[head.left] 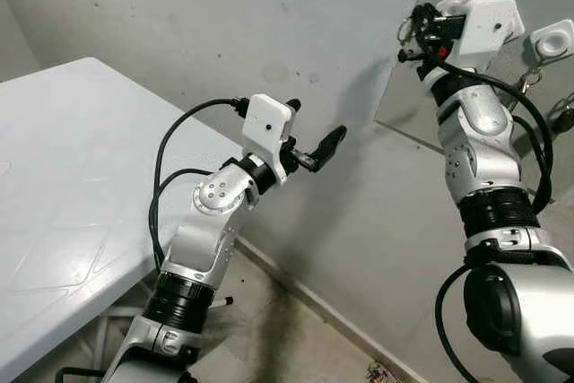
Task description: Hang keys on a hook
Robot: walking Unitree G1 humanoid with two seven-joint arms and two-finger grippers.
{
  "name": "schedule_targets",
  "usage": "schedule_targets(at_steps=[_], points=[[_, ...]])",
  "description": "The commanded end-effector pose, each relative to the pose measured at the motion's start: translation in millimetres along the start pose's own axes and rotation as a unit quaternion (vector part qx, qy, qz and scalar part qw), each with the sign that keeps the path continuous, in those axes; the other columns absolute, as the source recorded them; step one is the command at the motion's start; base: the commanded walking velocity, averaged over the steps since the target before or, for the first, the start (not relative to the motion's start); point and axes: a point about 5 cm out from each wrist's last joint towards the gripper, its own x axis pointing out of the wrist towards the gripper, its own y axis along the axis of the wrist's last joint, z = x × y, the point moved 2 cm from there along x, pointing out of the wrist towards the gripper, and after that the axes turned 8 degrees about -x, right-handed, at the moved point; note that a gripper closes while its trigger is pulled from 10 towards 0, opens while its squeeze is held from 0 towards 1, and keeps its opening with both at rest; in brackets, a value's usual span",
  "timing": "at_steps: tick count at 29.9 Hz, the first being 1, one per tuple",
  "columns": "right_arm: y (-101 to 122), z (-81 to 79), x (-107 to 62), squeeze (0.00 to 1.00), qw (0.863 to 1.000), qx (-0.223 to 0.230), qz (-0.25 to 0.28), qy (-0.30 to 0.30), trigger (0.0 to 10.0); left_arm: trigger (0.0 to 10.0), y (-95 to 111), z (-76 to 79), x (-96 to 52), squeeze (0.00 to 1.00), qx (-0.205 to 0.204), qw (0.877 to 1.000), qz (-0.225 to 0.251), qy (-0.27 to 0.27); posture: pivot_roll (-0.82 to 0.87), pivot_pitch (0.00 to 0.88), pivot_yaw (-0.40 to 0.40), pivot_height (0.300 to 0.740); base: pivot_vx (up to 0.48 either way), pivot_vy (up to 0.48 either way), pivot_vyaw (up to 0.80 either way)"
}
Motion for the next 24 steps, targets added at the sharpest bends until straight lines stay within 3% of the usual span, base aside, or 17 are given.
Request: schedule_targets(at_steps=[1,13,24], points=[[9.7,10.7,2.6,0.00,1.000,-0.001,0.018,-0.020,10.0,10.0,3.9,1.7,0.6,0.00,0.002,1.000,0.004,-0.002,0.01,0.000,-0.030,0.740,0.000,0.000,0.00],[-2.9,31.4,-12.5,0.00,0.999,-0.019,0.006,-0.045,10.0,10.0,2.9,3.4,1.2,0.00,-0.003,1.000,0.002,-0.004,0.00,0.000,-0.022,0.740,0.000,0.000,0.00],[-13.6,23.1,-29.2,0.00,0.999,-0.040,0.001,0.022,10.0,10.0,3.4,1.9,0.5,0.00,-0.005,1.000,0.002,0.000,0.00,0.000,-0.021,0.740,0.000,0.000,0.00]])
